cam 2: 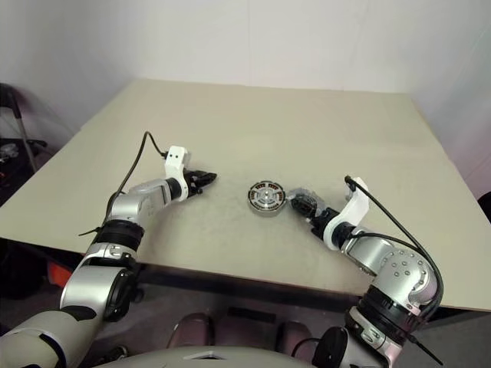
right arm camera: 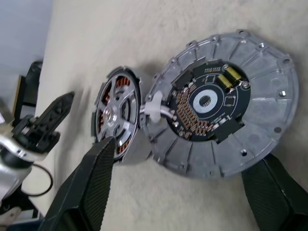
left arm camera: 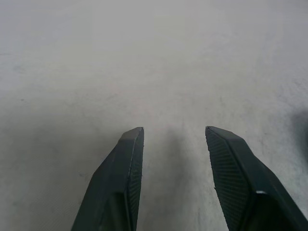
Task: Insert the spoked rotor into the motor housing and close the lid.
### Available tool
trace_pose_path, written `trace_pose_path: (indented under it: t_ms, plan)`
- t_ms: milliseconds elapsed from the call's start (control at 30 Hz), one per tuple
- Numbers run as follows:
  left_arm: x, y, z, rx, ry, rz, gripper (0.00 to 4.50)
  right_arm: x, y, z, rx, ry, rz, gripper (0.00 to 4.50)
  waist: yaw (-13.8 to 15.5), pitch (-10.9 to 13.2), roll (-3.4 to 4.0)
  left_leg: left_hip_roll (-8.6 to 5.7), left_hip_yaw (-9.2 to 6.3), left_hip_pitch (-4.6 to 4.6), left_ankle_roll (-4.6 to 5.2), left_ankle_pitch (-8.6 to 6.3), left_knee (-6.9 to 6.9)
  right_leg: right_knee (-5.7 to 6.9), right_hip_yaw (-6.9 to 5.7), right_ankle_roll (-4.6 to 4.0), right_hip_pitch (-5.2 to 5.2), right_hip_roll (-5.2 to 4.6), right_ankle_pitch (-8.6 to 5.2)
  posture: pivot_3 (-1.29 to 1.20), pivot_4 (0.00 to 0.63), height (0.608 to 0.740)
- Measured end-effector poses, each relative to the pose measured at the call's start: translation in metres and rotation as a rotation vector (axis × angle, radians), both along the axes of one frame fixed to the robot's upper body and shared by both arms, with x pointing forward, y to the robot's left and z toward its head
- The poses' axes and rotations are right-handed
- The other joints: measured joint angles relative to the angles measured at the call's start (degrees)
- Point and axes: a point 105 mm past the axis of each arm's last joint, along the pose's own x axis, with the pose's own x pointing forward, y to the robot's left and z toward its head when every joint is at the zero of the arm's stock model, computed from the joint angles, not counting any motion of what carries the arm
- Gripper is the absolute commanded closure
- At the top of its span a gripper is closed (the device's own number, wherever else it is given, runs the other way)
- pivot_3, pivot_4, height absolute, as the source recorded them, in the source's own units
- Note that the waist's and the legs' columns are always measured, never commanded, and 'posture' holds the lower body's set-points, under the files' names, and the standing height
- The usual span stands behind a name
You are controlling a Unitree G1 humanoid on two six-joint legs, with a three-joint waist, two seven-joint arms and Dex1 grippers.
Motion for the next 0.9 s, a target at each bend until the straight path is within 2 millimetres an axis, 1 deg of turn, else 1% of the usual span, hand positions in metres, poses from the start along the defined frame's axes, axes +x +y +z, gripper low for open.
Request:
trace_pose_path:
  t_ms: [200,300,400,500,633,667,733,900]
  plan:
    - [0.000,-0.003,0.000,-0.003,0.003,-0.006,2.33,0.020,0.006,0.001,-0.019,-0.039,-0.017,0.03,0.01,0.00,0.00,0.00,0.00,-0.04,-0.03,0.02,-0.02,0.01,-0.01,0.00,-0.01,0.00,0.00,0.00,0.000,0.740]
    - [-0.001,-0.003,0.000,-0.002,0.004,-0.006,2.33,0.024,0.009,0.003,-0.023,-0.059,-0.013,0.03,0.05,0.00,0.00,0.00,0.00,-0.16,-0.01,0.01,-0.06,-0.01,-0.03,-0.04,-0.10,0.00,0.01,0.00,0.000,0.740]
    - [-0.001,-0.002,-0.001,0.000,0.004,-0.006,2.33,0.026,0.017,0.011,-0.012,-0.103,0.029,0.03,0.03,0.00,0.00,0.00,0.00,-0.43,0.01,0.00,-0.05,-0.02,-0.05,-0.37,-0.30,0.01,0.21,0.00,0.000,0.740]
    - [-0.001,-0.002,-0.001,0.001,0.004,-0.006,2.33,0.026,0.031,0.025,-0.002,-0.168,0.110,0.03,0.04,0.00,0.00,0.01,-0.01,-0.44,0.02,0.00,-0.05,-0.02,-0.08,-0.38,-0.30,0.01,0.21,0.00,0.000,0.740]
    - [-0.001,-0.003,-0.001,0.002,0.004,-0.007,2.33,0.022,0.055,0.053,0.000,-0.292,0.252,0.03,0.08,0.00,0.00,0.02,-0.01,-0.41,0.02,0.00,-0.03,0.00,-0.09,-0.36,-0.28,0.01,0.20,0.00,0.000,0.740]
    - [-0.001,-0.003,-0.001,0.002,0.004,-0.007,2.33,0.020,0.060,0.058,-0.003,-0.314,0.285,0.03,0.14,0.00,0.00,0.03,-0.01,-0.40,0.02,0.00,-0.02,-0.01,-0.09,-0.36,-0.25,0.01,0.19,0.00,0.000,0.740]
    - [0.000,-0.002,-0.001,0.003,0.004,-0.006,2.33,0.017,0.067,0.061,-0.009,-0.332,0.330,0.03,0.20,0.00,0.00,0.01,-0.01,-0.43,0.02,0.00,0.00,-0.01,-0.09,-0.32,-0.25,-0.01,0.17,0.00,0.000,0.740]
    - [0.000,-0.001,-0.001,0.004,0.004,-0.003,2.33,0.015,0.077,0.061,-0.041,-0.341,0.386,0.03,0.27,0.00,0.00,0.02,-0.01,-0.45,0.02,0.00,0.02,0.00,-0.10,-0.34,-0.25,-0.01,0.18,0.00,0.000,0.740]
